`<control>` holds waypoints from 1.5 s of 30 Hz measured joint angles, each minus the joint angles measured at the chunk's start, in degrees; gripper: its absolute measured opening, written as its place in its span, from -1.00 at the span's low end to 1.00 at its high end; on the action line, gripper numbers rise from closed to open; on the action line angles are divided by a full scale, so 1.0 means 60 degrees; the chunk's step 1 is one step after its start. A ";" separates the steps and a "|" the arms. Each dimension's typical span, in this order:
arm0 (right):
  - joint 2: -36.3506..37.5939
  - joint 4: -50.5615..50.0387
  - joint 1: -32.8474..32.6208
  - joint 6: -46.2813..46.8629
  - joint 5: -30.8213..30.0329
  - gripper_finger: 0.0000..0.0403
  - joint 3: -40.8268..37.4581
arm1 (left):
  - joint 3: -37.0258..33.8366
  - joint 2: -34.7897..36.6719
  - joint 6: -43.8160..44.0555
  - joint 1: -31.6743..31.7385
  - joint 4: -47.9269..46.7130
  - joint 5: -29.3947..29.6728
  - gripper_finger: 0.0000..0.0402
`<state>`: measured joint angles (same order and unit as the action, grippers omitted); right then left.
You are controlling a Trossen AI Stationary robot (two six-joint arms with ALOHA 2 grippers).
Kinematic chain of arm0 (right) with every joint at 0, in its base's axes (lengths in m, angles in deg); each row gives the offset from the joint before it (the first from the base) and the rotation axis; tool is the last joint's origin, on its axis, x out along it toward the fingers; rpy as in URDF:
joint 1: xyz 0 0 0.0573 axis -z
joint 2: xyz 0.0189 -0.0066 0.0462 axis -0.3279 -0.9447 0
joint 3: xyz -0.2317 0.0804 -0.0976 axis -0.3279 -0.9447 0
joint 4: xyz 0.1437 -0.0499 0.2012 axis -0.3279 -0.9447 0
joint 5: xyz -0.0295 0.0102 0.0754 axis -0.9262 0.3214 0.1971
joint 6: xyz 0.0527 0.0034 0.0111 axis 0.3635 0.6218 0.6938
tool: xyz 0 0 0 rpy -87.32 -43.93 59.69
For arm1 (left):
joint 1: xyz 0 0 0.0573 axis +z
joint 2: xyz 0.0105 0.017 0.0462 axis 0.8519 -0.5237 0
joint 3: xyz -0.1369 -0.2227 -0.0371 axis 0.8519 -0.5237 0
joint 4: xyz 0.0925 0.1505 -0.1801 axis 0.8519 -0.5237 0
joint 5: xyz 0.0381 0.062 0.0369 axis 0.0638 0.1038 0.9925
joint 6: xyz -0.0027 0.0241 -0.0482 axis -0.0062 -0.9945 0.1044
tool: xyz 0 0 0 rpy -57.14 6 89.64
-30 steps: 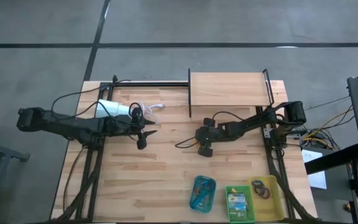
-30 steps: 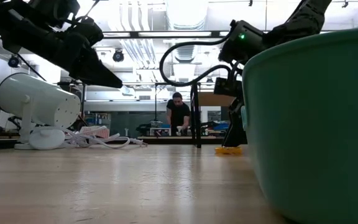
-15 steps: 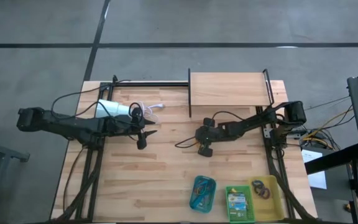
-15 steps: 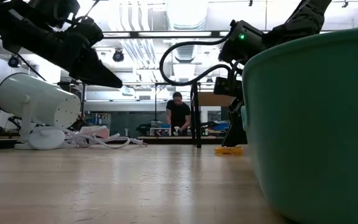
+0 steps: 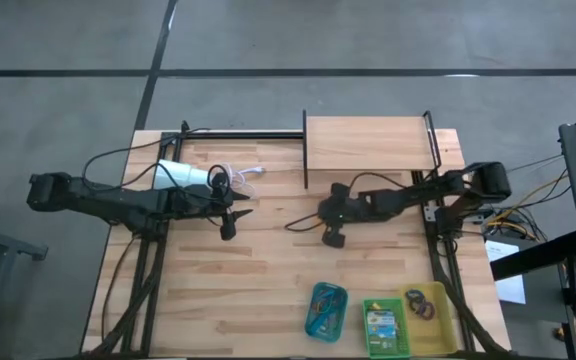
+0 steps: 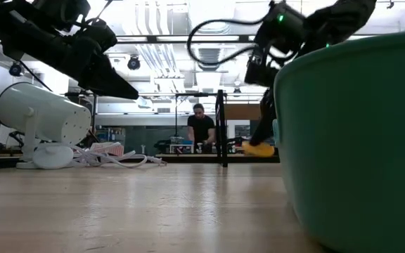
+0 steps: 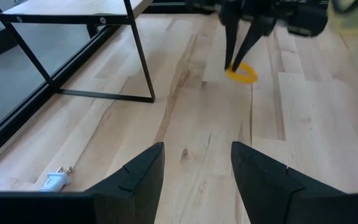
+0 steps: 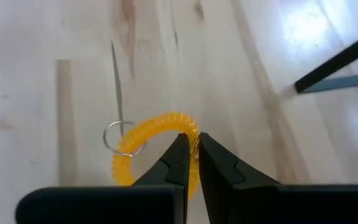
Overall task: Pick & Place Office Desk Supplies
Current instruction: Put the yellow spring rubberband into the yellow bin
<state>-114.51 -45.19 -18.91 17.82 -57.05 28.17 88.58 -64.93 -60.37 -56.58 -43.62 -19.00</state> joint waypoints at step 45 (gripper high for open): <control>0.4078 -0.9317 -0.9845 1.5581 0.2982 -0.91 0.0998 | 0.0000 -0.0007 -0.0005 -0.0002 -0.0229 -0.0001 -0.06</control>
<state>-90.04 -101.09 -77.98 111.31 -39.15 34.16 88.58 -64.97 -60.41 -56.59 -44.99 -19.00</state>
